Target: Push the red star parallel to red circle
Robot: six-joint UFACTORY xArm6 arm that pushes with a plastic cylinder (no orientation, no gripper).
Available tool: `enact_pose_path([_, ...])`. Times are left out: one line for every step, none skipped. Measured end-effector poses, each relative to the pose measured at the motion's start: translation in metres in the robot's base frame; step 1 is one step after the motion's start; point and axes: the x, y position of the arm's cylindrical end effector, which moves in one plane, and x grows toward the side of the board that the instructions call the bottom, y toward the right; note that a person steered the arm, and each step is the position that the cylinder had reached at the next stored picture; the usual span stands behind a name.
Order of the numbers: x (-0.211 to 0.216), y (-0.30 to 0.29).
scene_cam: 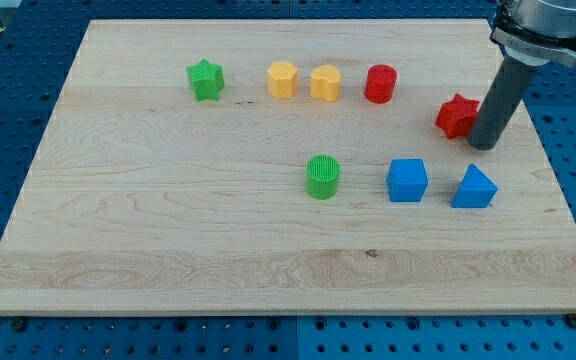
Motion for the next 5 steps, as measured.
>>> enact_pose_path([-0.002,-0.007])
enact_pose_path([-0.009,-0.010])
enact_pose_path([-0.023,-0.010])
enact_pose_path([-0.030,-0.010])
enact_pose_path([-0.040,-0.010])
